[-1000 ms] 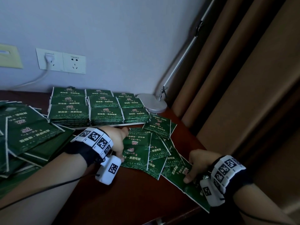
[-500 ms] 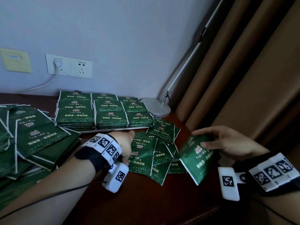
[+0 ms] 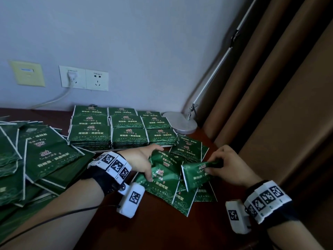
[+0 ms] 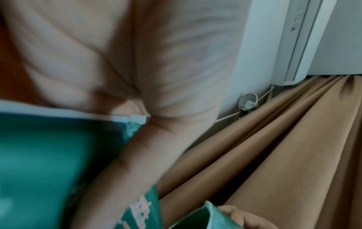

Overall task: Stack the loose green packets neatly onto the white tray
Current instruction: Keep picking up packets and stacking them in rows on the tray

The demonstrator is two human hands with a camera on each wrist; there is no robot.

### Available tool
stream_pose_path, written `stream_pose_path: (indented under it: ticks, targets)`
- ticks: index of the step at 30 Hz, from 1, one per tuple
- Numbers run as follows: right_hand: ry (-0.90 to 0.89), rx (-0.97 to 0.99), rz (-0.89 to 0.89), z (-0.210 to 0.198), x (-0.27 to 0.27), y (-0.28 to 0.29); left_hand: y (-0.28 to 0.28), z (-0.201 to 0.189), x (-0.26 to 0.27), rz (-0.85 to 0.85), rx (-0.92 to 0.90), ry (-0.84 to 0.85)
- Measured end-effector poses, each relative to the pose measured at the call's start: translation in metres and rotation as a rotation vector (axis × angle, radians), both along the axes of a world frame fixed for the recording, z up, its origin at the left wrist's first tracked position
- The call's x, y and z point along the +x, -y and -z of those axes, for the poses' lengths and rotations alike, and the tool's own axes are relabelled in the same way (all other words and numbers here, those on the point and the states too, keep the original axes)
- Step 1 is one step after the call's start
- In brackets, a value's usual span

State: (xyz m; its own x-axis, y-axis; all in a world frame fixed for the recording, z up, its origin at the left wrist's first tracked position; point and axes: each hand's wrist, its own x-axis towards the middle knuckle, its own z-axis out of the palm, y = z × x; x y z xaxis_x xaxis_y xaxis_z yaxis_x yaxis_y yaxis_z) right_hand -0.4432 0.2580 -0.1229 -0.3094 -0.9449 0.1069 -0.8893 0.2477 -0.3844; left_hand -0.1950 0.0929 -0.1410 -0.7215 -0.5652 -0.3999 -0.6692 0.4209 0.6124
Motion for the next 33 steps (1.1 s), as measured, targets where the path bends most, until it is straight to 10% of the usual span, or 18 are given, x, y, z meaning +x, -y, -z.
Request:
stream_pose_path:
  ticks: [5,10,15,25,33]
  targets:
    - [0.612,-0.353,-0.098,0.000,0.001,0.011,0.007,-0.004,0.009,-0.009,0.139,-0.168]
    - [0.713,-0.550,-0.082,0.005,0.014,0.052,0.018,-0.015,0.017,-0.064,0.016,-0.218]
    - [0.661,-0.566,-0.036,0.004,0.034,0.104,0.026,-0.017,0.024,-0.088,-0.196,-0.122]
    - [1.322,-0.382,0.018,-0.029,0.038,0.146,0.042,-0.030,0.041,-0.183,-0.285,-0.308]
    - [1.007,-0.456,0.090,-0.009,0.009,0.163,0.073,-0.027,0.051,-0.515,-0.213,-0.453]
